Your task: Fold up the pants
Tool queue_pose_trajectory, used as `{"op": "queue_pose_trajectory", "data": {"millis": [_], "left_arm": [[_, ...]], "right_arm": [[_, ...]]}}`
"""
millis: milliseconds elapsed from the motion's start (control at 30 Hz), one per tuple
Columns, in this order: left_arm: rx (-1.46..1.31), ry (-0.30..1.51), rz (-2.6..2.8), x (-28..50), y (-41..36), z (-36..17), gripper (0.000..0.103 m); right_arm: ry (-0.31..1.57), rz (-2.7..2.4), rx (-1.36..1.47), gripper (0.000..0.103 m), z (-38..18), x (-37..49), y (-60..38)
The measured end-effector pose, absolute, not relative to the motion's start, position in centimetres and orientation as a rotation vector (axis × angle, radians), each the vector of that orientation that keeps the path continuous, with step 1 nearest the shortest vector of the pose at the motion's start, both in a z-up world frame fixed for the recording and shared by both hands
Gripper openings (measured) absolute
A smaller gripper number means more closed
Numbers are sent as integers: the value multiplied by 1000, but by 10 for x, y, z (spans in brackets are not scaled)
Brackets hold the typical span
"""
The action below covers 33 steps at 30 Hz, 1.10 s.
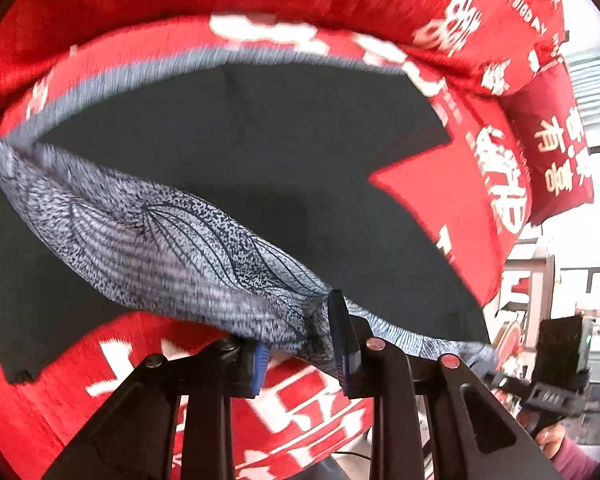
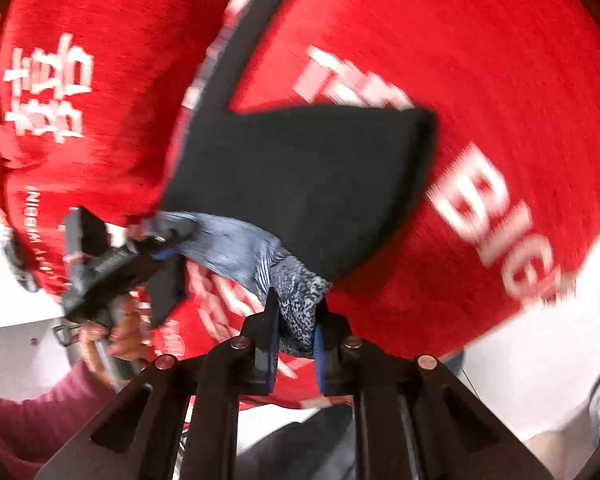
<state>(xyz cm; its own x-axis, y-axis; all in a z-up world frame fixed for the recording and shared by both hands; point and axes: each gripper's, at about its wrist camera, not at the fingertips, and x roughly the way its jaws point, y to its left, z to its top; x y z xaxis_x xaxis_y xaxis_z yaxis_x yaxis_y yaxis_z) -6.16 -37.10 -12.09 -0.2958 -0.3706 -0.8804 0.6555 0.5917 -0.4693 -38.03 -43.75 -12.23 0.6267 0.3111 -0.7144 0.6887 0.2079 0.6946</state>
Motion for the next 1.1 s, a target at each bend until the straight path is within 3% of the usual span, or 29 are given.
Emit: {"op": "queue_pose_trajectory", "data": {"millis": [267,300,333,367,567,600,633,700,867,967,1067,1100], "left_arm": [[240,1418,-969,-5,-437,-92,29],[242,1415,-960,4,-441,-91,44],[251,1412,-939,13,-447,-90,75],[252,1379,-911,24,-446,-87,82],[268,1296,-823,55,-434,-74,86],[287,1296,-798,56,-431,-77,86],[317,1301,-766,55,-427,-83,86],[350,1327,-703,51,-418,-98,86],[353,1411,-553,37,-381,-135,86],[322,1446,-499,29,-366,-148,86],[331,1453,-478,26,-365,-155,86],[336,1451,-478,25,-366,-156,86]], "right_arm": [[838,-231,1274,15,-74,-293,-565],[847,-222,1261,15,-75,-274,-587],[855,-216,1257,15,-76,-254,-594],[865,-209,1249,15,-78,-240,-609],[979,-283,1194,20,-110,-173,-680],[995,-294,1191,31,-115,-167,-687],[1015,-319,1175,54,-118,-158,-692],[998,-364,1122,65,-108,-154,-693],[964,-467,1006,65,-80,-181,-680],[997,-544,1087,56,-97,-221,-666],[1012,-574,1235,38,-131,-253,-663],[1007,-576,1274,22,-141,-256,-663]]}}
